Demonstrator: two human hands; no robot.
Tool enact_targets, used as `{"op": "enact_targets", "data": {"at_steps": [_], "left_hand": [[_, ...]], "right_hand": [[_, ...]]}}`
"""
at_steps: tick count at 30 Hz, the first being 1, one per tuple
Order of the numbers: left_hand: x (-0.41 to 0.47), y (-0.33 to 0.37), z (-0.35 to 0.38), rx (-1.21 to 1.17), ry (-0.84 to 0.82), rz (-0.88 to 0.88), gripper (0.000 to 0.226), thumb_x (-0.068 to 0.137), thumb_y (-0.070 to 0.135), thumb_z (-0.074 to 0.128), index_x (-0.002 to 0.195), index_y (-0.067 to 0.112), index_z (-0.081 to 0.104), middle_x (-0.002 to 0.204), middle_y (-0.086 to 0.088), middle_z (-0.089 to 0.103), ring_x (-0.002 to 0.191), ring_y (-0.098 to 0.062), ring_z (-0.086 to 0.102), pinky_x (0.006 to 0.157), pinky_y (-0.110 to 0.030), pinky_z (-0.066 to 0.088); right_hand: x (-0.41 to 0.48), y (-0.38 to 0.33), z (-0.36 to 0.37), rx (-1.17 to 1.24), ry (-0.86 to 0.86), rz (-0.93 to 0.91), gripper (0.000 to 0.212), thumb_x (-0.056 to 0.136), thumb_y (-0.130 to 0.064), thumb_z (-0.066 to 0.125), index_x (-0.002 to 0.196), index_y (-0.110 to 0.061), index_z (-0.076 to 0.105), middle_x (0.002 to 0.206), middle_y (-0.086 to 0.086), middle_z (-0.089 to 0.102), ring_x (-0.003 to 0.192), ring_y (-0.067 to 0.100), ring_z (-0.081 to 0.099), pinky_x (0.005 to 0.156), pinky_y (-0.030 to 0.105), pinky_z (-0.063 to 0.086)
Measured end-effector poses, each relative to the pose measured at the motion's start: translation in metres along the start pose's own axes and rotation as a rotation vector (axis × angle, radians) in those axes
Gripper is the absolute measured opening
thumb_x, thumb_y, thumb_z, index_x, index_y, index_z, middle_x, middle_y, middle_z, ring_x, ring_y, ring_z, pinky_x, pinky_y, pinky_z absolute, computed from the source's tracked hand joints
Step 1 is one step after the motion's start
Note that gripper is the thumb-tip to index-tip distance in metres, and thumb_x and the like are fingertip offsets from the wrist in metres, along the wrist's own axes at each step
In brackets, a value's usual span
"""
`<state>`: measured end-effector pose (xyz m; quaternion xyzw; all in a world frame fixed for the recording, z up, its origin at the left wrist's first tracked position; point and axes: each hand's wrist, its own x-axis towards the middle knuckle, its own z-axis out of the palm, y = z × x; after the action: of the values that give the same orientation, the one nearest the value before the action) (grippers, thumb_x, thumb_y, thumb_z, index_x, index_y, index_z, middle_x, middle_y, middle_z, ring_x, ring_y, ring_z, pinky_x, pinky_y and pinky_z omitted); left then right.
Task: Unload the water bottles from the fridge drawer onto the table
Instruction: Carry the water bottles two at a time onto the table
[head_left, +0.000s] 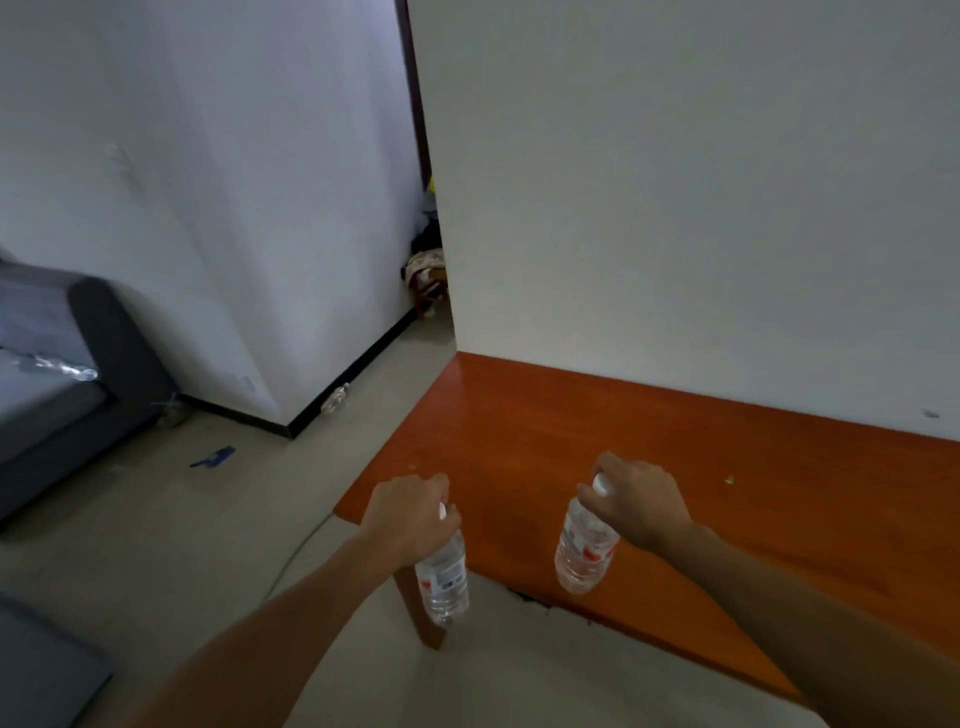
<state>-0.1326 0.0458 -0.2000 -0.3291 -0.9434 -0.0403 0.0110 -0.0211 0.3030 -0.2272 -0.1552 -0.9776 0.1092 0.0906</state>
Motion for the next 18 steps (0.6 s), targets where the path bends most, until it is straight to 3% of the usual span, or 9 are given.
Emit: {"op": "enact_targets", "data": {"at_steps": [4, 8, 12, 18], "left_hand": [[0.067, -0.033, -0.007, 0.001, 0.033, 0.047, 0.020, 0.092, 0.045, 0.048, 0.086, 0.025, 0.050, 0.073, 0.006, 0.057, 0.062, -0.009, 0.052, 0.054, -0.022, 0.037], [0.132, -0.054, -0.001, -0.032, 0.027, 0.061, 0.020, 0.092, 0.046, 0.049, 0.089, 0.027, 0.049, 0.076, 0.008, 0.058, 0.065, -0.007, 0.054, 0.061, -0.021, 0.042], [0.199, -0.069, 0.011, -0.046, -0.027, 0.116, 0.019, 0.091, 0.046, 0.052, 0.086, 0.029, 0.046, 0.076, 0.010, 0.055, 0.064, -0.006, 0.051, 0.057, -0.018, 0.034], [0.296, -0.091, 0.030, 0.007, -0.080, 0.214, 0.021, 0.093, 0.047, 0.048, 0.090, 0.026, 0.048, 0.082, 0.007, 0.060, 0.069, -0.009, 0.055, 0.064, -0.020, 0.041]], "right_hand": [[0.048, -0.011, 0.005, 0.035, 0.007, 0.069, 0.027, 0.094, -0.051, 0.050, 0.100, -0.025, 0.052, 0.081, -0.012, 0.055, 0.061, 0.001, 0.051, 0.049, 0.012, 0.033], [0.102, -0.010, 0.012, 0.036, 0.000, 0.089, 0.028, 0.093, -0.052, 0.050, 0.099, -0.025, 0.053, 0.083, -0.011, 0.054, 0.066, 0.002, 0.052, 0.051, 0.012, 0.033], [0.162, 0.003, 0.028, 0.049, -0.019, 0.079, 0.029, 0.094, -0.051, 0.049, 0.098, -0.023, 0.054, 0.087, -0.009, 0.056, 0.072, 0.005, 0.055, 0.057, 0.014, 0.042], [0.262, 0.022, 0.055, 0.096, -0.073, 0.067, 0.032, 0.094, -0.049, 0.050, 0.109, -0.022, 0.055, 0.106, -0.008, 0.055, 0.084, 0.006, 0.054, 0.072, 0.017, 0.048]]}}
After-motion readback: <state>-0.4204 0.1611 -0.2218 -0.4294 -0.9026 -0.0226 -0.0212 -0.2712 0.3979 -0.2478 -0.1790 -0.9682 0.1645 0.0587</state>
